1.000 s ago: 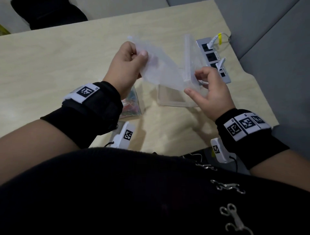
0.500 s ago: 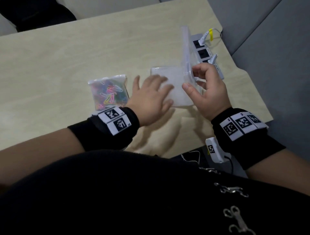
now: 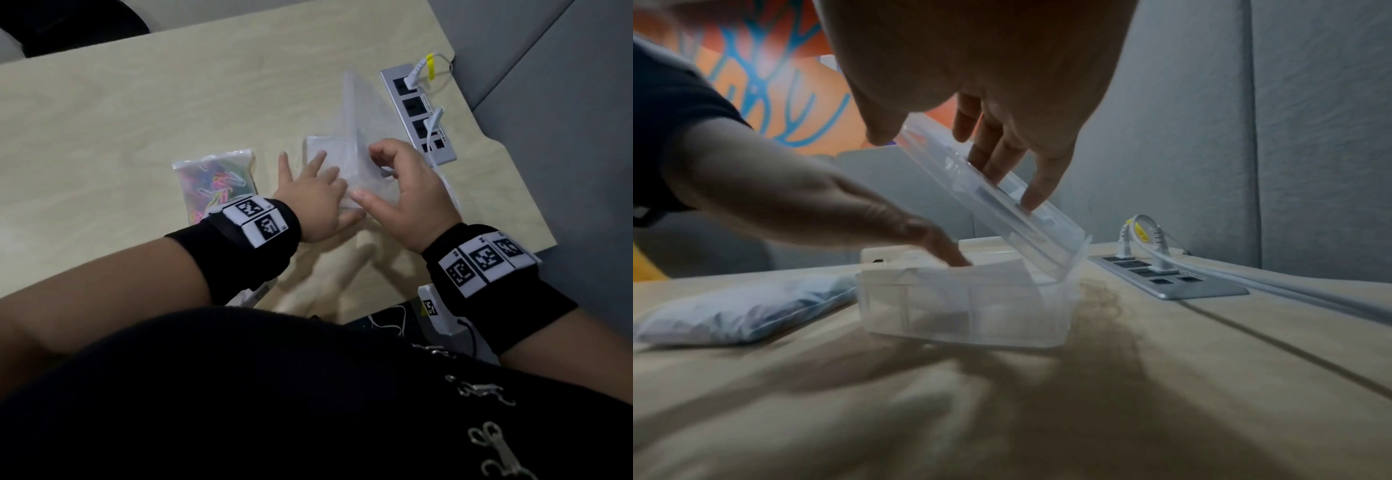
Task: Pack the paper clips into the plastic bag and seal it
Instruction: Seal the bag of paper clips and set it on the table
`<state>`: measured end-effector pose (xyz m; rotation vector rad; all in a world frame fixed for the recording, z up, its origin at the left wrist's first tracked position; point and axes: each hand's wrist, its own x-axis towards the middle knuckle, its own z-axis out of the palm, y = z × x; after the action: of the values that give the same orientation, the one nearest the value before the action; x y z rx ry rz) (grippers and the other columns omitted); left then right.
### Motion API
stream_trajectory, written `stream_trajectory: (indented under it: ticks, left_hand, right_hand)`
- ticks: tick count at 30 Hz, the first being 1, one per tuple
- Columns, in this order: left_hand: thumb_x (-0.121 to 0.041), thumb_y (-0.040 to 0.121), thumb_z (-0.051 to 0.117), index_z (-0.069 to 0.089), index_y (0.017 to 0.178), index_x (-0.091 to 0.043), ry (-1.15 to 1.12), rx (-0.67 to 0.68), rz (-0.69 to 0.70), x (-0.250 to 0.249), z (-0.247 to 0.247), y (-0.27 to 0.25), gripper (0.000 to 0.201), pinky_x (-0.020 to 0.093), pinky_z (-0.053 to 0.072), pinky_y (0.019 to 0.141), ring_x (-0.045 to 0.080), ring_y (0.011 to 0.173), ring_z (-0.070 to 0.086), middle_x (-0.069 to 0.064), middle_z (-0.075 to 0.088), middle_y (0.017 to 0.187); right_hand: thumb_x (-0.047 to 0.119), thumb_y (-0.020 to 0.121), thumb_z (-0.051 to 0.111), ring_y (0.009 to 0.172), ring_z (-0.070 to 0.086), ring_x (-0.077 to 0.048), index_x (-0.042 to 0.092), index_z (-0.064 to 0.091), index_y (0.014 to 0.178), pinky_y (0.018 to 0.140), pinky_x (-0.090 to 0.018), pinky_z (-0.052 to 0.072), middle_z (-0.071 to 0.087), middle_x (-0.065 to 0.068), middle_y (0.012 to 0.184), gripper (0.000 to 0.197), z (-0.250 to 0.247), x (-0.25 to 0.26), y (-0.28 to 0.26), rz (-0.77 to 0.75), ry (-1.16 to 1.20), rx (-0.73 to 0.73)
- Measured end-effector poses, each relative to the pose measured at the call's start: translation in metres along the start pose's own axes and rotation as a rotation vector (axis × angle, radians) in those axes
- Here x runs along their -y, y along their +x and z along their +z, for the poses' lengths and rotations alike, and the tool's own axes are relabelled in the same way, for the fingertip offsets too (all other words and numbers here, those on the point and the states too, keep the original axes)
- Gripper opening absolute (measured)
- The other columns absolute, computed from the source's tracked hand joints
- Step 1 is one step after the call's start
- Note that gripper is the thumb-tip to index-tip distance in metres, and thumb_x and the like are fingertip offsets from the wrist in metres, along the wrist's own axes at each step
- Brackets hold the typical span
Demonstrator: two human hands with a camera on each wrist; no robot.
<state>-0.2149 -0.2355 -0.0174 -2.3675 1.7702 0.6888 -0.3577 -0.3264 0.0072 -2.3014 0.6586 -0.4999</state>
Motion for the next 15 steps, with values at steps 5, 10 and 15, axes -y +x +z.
stream_trajectory:
  ticks: [5,10,15]
  left_hand:
    - [-0.031,0.088,0.038,0.053,0.129,-0.011,-0.475,-0.583,-0.197,0.033,-0.006,-0.015,0.047,0.045,0.03,0.113,0.032,0.132,0.042,0.015,0.048,0.138]
    - [-0.03,0.097,0.046,0.041,0.138,-0.009,-0.812,-0.383,-0.422,0.045,-0.014,-0.014,0.046,0.033,0.038,0.099,0.029,0.121,0.051,0.014,0.054,0.13]
    - [-0.042,0.086,0.065,0.043,0.132,-0.012,-0.773,-0.262,-0.434,0.041,-0.012,-0.013,0.059,0.042,0.053,0.091,0.031,0.098,0.066,0.006,0.066,0.112]
  right_hand:
    - [0.046,0.077,0.065,0.112,0.054,-0.023,0.014,0.051,0.128,0.1,-0.042,0.044,0.058,-0.004,0.122,0.062,0.016,0.002,0.002,-0.028,-0.266,0.189]
    - [0.051,0.08,0.062,0.121,0.048,-0.021,0.022,0.045,0.134,0.103,-0.041,0.03,0.052,0.002,0.129,0.063,0.034,0.003,0.008,-0.029,-0.522,0.391]
    - [0.05,0.083,0.059,0.126,0.045,-0.02,0.022,0.041,0.138,0.109,-0.043,0.027,0.049,0.003,0.135,0.064,0.034,0.002,0.009,-0.019,-0.537,0.465]
